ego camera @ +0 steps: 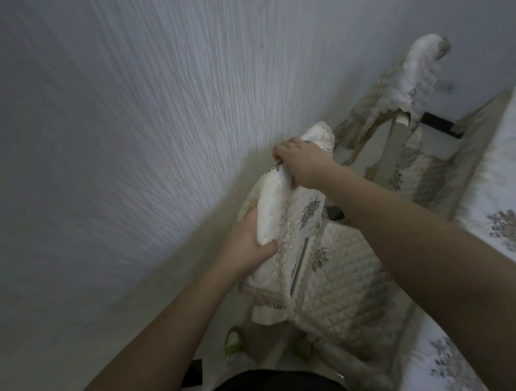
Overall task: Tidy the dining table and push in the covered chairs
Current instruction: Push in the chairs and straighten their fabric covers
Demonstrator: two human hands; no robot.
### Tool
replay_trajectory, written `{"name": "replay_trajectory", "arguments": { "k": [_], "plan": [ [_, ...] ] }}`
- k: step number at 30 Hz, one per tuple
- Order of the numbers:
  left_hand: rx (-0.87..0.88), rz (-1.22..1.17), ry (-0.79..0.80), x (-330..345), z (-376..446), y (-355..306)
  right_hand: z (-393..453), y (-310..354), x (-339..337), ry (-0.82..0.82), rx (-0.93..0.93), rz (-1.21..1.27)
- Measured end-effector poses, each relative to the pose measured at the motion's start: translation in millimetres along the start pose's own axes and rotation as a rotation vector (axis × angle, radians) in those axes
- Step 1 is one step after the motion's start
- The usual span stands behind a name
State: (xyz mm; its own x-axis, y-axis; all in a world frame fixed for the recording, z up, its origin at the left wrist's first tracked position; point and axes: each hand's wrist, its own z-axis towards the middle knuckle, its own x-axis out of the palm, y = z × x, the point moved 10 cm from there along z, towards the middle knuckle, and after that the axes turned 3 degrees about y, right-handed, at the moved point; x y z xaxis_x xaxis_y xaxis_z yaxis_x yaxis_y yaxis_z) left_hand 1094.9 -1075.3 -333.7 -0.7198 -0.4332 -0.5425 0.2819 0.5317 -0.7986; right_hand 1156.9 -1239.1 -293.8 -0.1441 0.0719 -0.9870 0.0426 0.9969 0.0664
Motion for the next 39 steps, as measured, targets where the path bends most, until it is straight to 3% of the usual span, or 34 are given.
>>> {"name": "replay_trajectory", "arguments": {
  "k": [25, 39],
  "plan": [
    [0.141, 0.154, 0.107, 47, 78, -80, -36, -125, -9, -0.028, 0.226, 0.053],
    [0.156, 0.178, 0.092, 72, 88, -81, -51, -150, 14, 0.018, 0.266, 0.113]
  ]
}}
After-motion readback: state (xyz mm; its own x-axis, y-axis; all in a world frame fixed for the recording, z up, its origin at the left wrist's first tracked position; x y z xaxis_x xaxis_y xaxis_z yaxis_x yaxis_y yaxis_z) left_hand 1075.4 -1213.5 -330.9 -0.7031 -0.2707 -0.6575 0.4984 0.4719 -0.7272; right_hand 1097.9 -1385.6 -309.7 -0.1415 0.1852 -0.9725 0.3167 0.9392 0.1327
